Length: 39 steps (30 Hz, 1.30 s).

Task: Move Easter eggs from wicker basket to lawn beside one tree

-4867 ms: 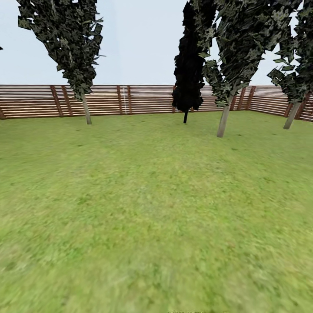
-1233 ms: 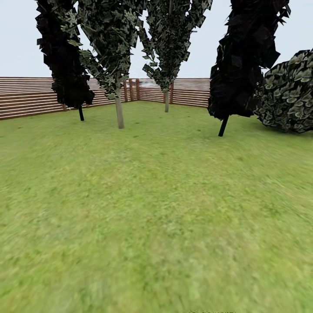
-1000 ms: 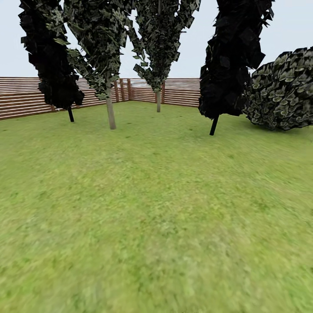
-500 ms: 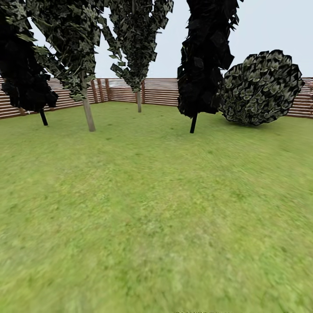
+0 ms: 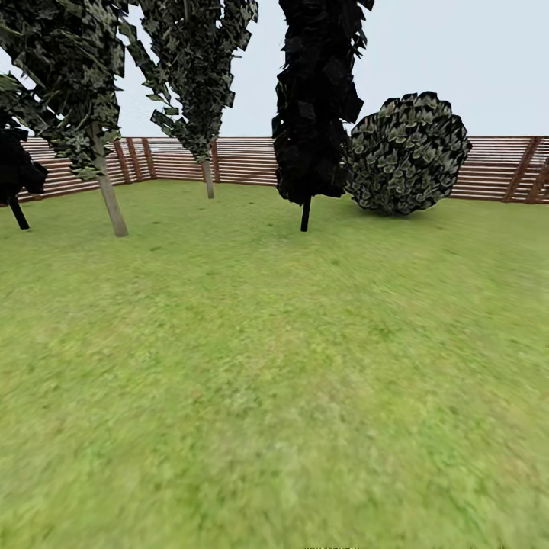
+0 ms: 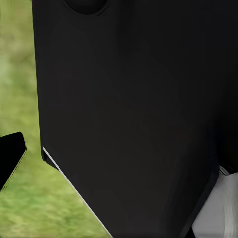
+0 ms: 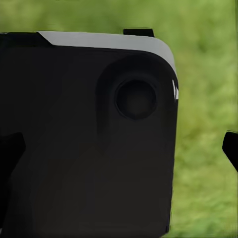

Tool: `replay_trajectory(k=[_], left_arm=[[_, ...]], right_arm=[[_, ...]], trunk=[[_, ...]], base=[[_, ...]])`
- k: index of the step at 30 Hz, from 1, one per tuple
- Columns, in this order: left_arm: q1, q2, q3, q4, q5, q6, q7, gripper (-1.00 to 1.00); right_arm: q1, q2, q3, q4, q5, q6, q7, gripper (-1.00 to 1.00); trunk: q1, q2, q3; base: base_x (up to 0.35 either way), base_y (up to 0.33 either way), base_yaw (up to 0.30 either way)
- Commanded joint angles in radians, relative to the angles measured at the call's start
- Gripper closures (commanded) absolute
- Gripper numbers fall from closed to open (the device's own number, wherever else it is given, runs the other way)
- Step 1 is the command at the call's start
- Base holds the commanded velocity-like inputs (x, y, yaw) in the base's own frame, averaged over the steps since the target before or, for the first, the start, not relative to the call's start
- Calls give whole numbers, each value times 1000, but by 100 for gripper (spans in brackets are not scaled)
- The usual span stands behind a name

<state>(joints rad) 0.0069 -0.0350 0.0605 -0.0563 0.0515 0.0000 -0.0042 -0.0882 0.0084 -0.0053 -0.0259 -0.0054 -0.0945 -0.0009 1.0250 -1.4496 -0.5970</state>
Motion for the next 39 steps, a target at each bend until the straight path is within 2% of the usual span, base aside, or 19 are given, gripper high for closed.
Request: replay_trajectory(k=[1,39], left_arm=[[1,0,5,-2,5,0,0,-100],[1,0,5,-2,6,0,0,-100]], right_arm=[[-1,0,-1,1,-1,-4,0,-100],[-1,-1,1,1,-1,-5,-1,-100]], trunk=[[0,0,-1],[0,0,-1]], base=[[0,0,-289],[0,0,-289]])
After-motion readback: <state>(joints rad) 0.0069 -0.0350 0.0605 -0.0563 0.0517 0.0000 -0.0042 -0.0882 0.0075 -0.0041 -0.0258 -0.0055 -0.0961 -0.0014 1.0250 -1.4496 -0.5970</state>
